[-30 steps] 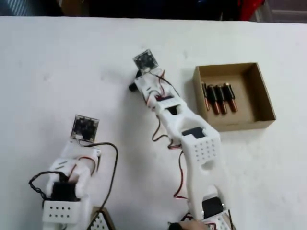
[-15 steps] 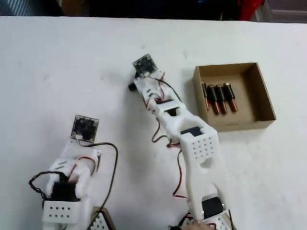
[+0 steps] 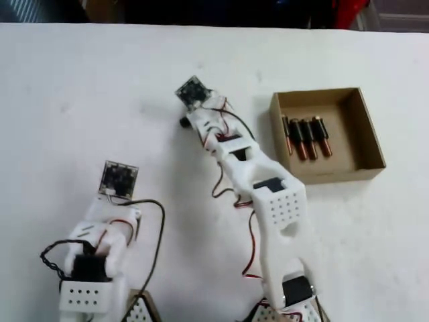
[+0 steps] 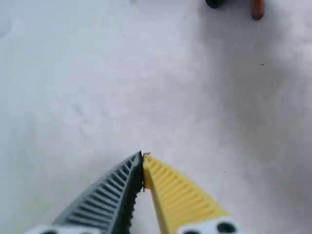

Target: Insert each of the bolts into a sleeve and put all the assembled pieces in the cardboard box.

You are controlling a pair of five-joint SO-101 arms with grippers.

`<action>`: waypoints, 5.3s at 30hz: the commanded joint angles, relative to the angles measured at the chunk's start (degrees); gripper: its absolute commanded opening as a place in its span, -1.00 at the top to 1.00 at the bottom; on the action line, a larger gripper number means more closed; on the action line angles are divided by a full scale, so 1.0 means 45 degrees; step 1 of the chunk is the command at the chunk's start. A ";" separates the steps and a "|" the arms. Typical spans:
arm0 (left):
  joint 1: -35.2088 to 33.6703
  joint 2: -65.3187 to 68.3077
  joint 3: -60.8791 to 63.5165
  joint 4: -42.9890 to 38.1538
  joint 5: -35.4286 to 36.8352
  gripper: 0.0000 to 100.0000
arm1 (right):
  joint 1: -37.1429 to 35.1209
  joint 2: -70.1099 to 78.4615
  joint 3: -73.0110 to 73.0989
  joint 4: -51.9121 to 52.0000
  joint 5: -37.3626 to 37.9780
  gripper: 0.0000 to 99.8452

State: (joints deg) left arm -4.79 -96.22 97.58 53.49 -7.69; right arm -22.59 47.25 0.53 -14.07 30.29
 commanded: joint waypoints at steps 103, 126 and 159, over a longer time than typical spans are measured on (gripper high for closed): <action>-0.0107 -0.0127 -0.0039 -0.0371 -0.0156 0.95 | 0.0928 -0.2784 -0.0117 0.2901 -0.1328 0.96; -0.0107 -0.0127 -0.0039 -0.0391 -0.0156 0.95 | 0.1241 -0.0498 -0.2344 0.4269 -0.1309 0.96; -0.0107 -0.0127 -0.0039 -0.0410 -0.0156 0.95 | -0.0342 -0.6242 0.2325 0.7531 -0.1309 0.96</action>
State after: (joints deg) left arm -4.79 -96.22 97.58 53.49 -7.69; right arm -23.30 25.01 10.37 19.87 24.66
